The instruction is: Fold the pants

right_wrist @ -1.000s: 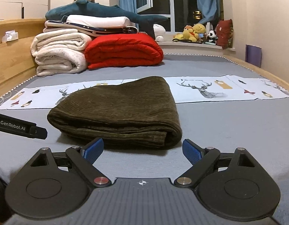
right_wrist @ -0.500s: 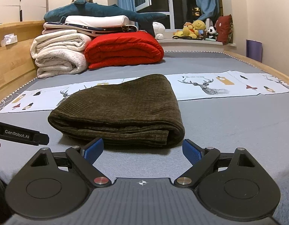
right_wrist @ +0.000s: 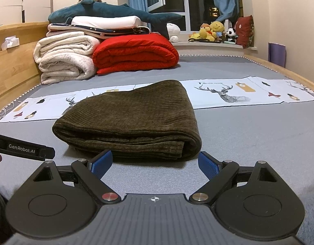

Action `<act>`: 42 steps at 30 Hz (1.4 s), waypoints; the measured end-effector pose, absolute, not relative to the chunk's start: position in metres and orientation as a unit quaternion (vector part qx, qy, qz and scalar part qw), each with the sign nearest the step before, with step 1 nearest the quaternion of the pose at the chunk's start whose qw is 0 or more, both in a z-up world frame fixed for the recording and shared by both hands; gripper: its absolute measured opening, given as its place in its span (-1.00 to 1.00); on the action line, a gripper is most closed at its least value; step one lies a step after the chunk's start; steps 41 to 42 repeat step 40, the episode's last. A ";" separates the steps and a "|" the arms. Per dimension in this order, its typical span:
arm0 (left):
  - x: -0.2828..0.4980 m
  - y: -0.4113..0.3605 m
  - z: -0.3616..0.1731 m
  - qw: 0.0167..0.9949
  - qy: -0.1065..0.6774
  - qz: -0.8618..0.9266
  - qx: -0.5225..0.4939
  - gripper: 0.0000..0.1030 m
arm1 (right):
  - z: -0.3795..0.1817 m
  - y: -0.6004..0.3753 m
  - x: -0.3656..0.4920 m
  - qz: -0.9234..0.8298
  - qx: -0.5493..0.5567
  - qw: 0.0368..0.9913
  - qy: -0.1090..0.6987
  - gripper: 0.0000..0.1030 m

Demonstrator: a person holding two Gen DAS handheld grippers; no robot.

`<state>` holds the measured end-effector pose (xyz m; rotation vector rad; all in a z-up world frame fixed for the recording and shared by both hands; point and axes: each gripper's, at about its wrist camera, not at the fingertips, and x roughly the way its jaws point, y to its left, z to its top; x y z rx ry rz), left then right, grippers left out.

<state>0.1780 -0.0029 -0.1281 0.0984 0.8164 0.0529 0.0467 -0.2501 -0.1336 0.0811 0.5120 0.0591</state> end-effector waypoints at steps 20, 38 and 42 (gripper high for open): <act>0.177 -0.007 -0.131 0.915 0.399 0.024 0.056 0.99 | -0.135 -0.250 0.048 0.031 0.034 0.966 0.253 0.78; 0.177 -0.016 -0.135 0.914 0.400 0.005 0.071 0.99 | -0.134 -0.252 0.046 0.031 0.037 0.967 0.248 0.78; 0.176 -0.018 -0.135 0.915 0.397 0.002 0.073 0.99 | -0.134 -0.252 0.045 0.031 0.037 0.968 0.248 0.78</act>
